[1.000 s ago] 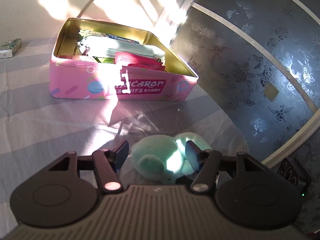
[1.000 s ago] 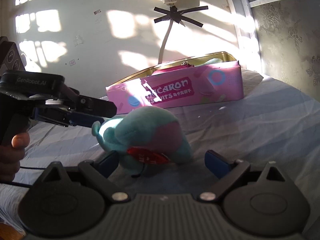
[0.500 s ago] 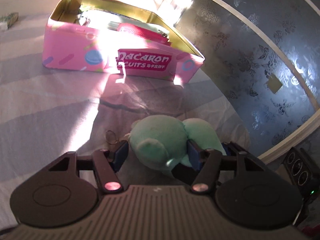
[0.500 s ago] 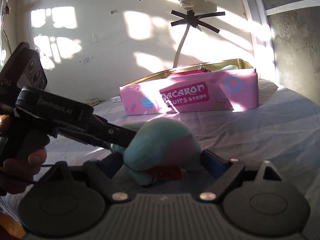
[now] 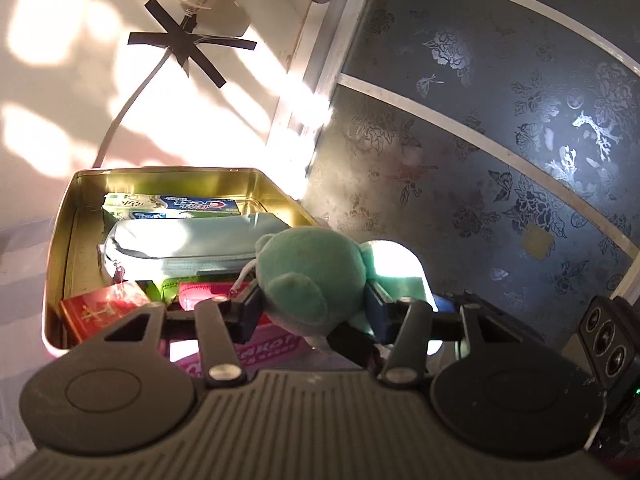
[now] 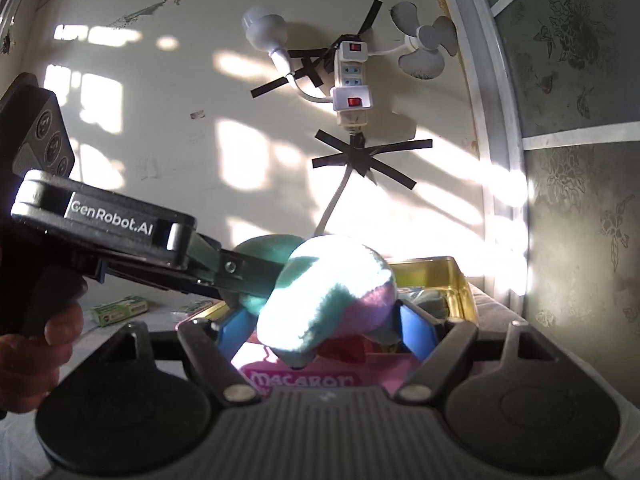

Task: Organize objects
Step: 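Carry the plush toy over the pink tin with both grippers, then lower the plush toy into the tin and open both grippers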

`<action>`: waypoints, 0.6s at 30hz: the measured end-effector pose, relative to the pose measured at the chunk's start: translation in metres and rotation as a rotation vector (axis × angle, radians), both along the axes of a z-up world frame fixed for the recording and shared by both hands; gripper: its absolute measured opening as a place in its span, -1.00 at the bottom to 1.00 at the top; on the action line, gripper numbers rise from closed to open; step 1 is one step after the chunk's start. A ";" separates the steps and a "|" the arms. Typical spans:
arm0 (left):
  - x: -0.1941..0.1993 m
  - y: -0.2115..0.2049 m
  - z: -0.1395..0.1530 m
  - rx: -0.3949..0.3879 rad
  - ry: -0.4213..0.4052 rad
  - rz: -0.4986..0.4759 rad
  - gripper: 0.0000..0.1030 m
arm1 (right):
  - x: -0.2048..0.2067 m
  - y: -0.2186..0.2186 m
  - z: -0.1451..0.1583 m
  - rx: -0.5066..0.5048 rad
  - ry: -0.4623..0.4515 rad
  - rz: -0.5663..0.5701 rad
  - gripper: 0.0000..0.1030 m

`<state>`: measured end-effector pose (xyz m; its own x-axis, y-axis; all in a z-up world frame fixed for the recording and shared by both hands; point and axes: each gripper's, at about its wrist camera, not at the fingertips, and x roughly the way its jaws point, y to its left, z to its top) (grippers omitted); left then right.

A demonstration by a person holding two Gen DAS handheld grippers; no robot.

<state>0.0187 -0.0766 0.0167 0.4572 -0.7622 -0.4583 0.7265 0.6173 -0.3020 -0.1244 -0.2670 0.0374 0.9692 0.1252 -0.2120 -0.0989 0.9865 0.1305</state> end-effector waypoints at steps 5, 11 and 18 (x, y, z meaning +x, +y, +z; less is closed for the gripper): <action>0.038 -0.034 -0.018 0.046 0.074 0.010 0.08 | 0.049 -0.019 -0.006 -0.061 0.102 -0.041 0.49; 0.066 -0.060 -0.032 0.122 0.049 0.044 0.09 | 0.103 -0.029 -0.017 -0.105 0.229 -0.056 0.44; 0.073 -0.068 -0.023 0.208 -0.068 0.131 0.38 | 0.122 -0.026 -0.025 -0.109 0.237 -0.098 0.89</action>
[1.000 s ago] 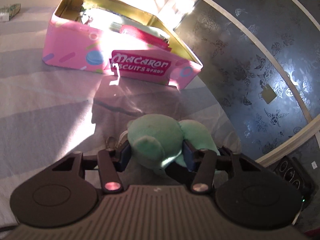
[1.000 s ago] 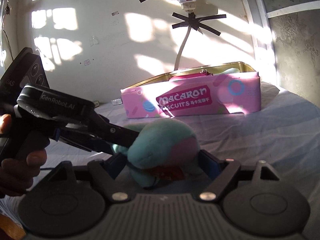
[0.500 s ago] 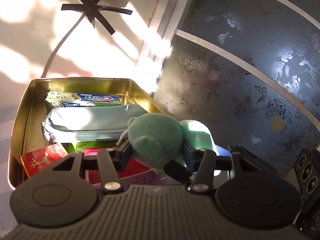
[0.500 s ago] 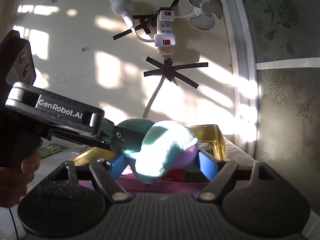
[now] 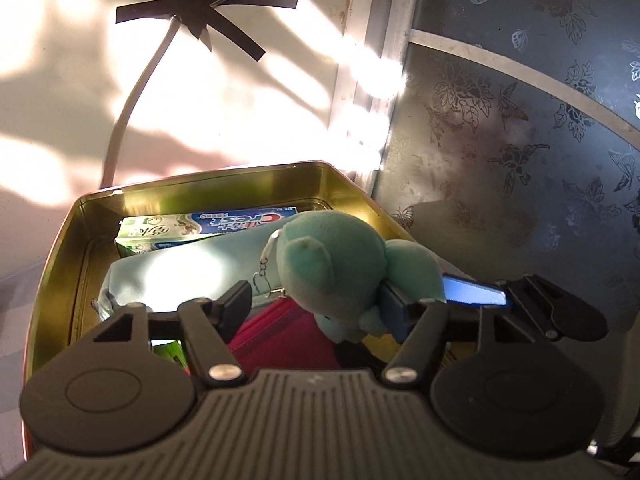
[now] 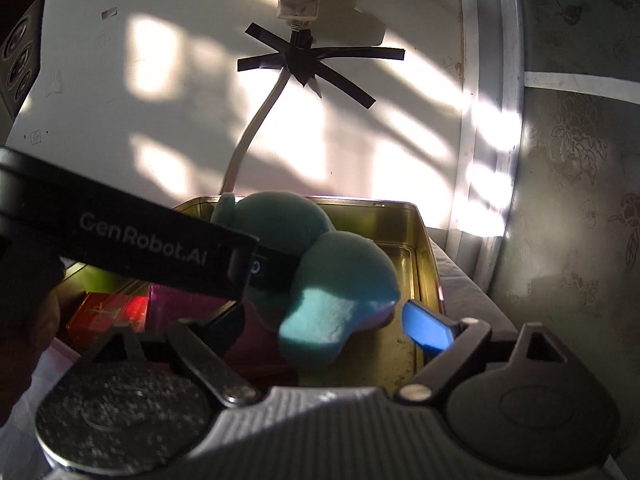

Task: Organize objects
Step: 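Lower the plush toy into the tin and open both grippers, then withdraw both grippers from the tin back over the bed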

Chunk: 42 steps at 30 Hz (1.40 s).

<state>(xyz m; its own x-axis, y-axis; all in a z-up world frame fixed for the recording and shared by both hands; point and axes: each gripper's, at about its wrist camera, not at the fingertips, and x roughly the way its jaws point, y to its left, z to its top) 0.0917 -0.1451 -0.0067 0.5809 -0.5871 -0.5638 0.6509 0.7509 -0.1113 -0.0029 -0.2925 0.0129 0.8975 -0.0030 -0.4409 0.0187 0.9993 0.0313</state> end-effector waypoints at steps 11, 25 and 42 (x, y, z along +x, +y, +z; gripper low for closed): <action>-0.067 0.037 0.018 -0.011 -0.138 0.095 0.38 | -0.077 0.008 0.012 0.112 -0.120 -0.079 0.94; -0.141 0.097 -0.012 0.037 -0.097 0.150 0.38 | -0.156 0.036 -0.010 0.246 -0.044 -0.085 0.96; -0.168 0.137 -0.053 0.134 -0.098 0.218 0.38 | -0.182 0.054 -0.045 0.324 0.136 -0.074 0.94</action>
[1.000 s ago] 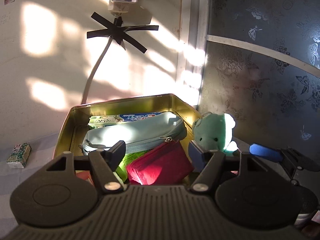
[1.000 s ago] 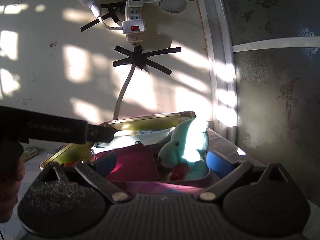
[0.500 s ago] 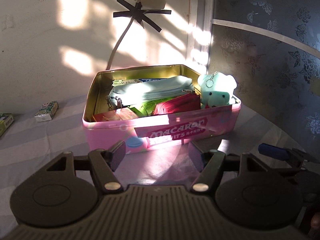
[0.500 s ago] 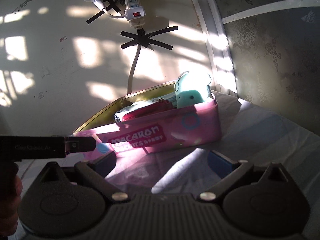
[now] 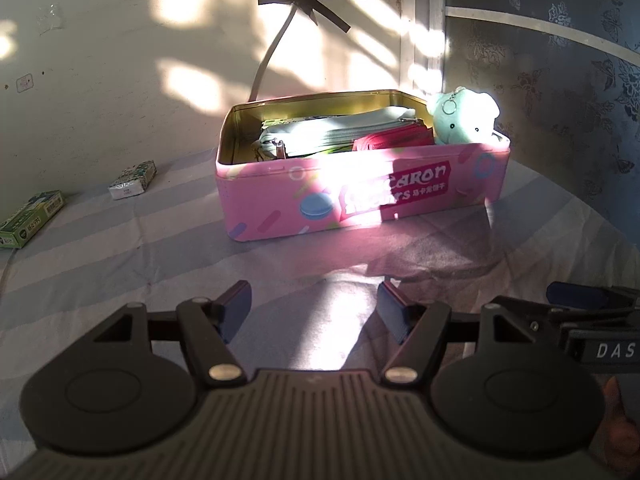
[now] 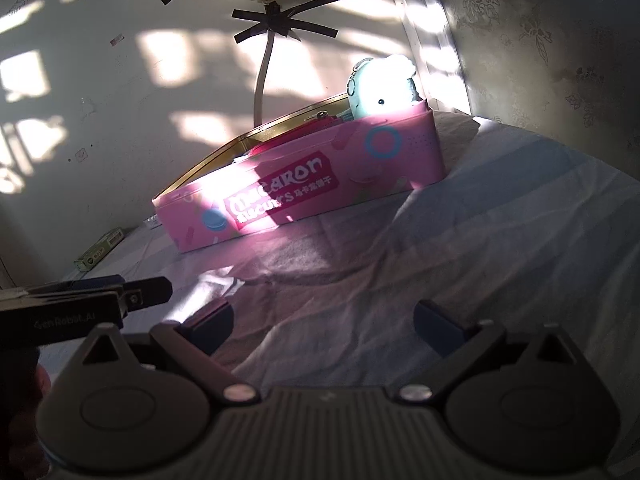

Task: Organize objects
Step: 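Withdraw both grippers from the tin back over the bed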

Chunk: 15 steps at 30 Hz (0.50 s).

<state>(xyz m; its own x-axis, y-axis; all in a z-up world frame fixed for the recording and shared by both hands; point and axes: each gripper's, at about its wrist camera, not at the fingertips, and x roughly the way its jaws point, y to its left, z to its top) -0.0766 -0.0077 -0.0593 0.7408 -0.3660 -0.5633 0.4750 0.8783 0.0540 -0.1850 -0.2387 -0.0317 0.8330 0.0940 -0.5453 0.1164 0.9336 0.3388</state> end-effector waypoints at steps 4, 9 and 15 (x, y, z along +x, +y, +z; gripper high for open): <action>0.000 0.005 -0.006 0.021 -0.001 0.007 0.38 | 0.000 0.009 0.001 -0.019 0.007 0.028 0.95; 0.003 0.017 -0.013 0.028 0.011 0.025 0.38 | 0.003 0.022 0.003 -0.031 0.018 0.062 0.93; 0.012 0.038 -0.019 0.026 0.021 0.057 0.38 | 0.010 0.046 0.006 -0.047 0.033 0.123 0.88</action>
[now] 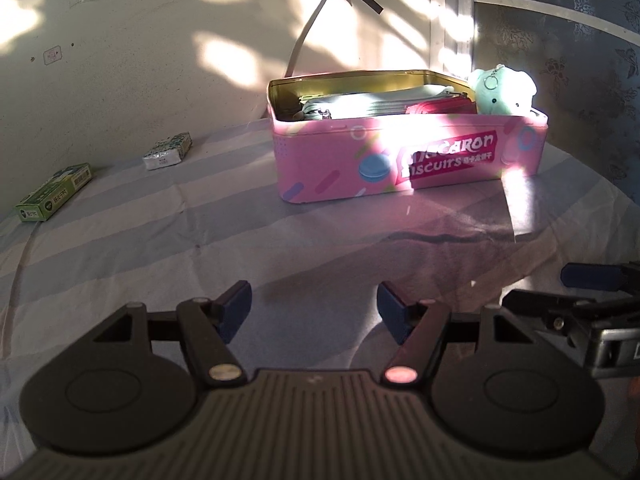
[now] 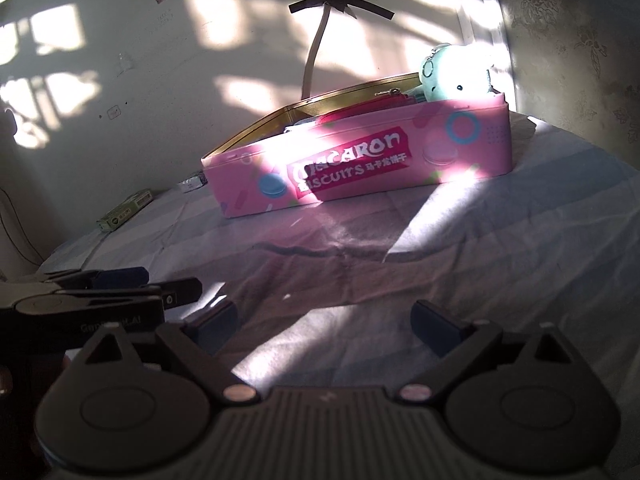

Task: Organize objects
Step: 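Withdraw both grippers from the tin back over the bed, then move the right gripper to the Virgy tissue pack and close on it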

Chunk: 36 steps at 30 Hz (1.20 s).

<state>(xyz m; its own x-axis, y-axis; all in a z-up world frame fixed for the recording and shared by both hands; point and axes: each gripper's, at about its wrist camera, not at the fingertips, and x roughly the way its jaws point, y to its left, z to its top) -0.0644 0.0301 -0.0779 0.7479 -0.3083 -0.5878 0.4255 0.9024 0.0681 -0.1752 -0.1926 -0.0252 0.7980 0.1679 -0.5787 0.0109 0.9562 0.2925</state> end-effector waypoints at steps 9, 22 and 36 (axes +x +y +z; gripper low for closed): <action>0.022 0.055 -0.005 0.004 0.009 0.085 0.38 | 0.029 0.059 0.006 -0.045 0.030 0.138 0.86; 0.076 0.156 -0.003 -0.004 -0.001 0.290 0.43 | 0.079 0.155 0.008 -0.178 0.047 0.315 0.86; 0.110 0.216 -0.003 -0.181 0.012 0.422 0.42 | 0.170 0.217 0.006 -0.268 0.062 0.349 0.86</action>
